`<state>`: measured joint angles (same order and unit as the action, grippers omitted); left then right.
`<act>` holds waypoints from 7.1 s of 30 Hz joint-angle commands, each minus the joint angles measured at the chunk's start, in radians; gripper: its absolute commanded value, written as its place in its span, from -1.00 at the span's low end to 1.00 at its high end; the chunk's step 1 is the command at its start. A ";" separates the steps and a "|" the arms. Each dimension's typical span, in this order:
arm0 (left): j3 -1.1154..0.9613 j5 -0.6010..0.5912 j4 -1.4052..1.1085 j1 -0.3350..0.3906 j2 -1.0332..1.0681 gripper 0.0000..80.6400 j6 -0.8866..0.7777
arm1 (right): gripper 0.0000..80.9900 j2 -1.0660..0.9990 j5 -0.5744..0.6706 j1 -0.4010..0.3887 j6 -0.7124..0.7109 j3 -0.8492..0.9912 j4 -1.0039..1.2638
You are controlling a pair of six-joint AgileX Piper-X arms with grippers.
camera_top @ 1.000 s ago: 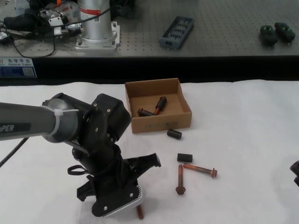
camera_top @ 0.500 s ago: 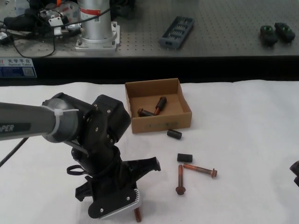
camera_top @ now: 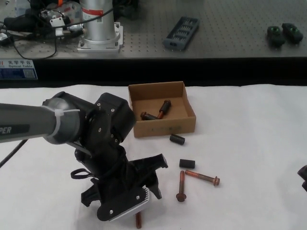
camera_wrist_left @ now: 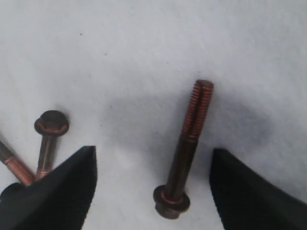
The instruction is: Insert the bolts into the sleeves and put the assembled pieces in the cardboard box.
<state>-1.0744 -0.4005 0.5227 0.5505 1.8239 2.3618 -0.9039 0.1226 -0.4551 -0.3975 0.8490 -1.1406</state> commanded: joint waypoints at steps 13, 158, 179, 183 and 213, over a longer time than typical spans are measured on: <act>0.028 -0.033 -0.074 0.114 -0.286 0.25 -1.371 | -0.93 0.010 0.016 0.001 -0.008 0.002 -0.226; 0.384 -0.275 -0.799 -0.075 -0.645 -0.82 -2.933 | -0.93 -0.199 0.681 -0.114 0.403 0.002 0.449; 0.384 -0.397 -1.101 -0.096 -0.646 -0.82 -3.137 | -0.93 -0.319 0.643 -0.281 0.719 0.002 0.925; 0.384 -0.397 -1.110 -0.096 -0.646 -0.82 -3.140 | -0.93 -0.323 0.643 -0.281 0.719 0.002 0.923; 0.384 -0.367 -1.120 -0.100 -0.646 -0.82 -3.098 | -0.93 -0.292 0.582 -0.263 0.719 0.002 0.926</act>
<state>-0.6876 -0.7665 -0.5787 0.4509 1.1883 -0.7559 -1.2083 0.7122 -0.7245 0.3209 0.8490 -0.2273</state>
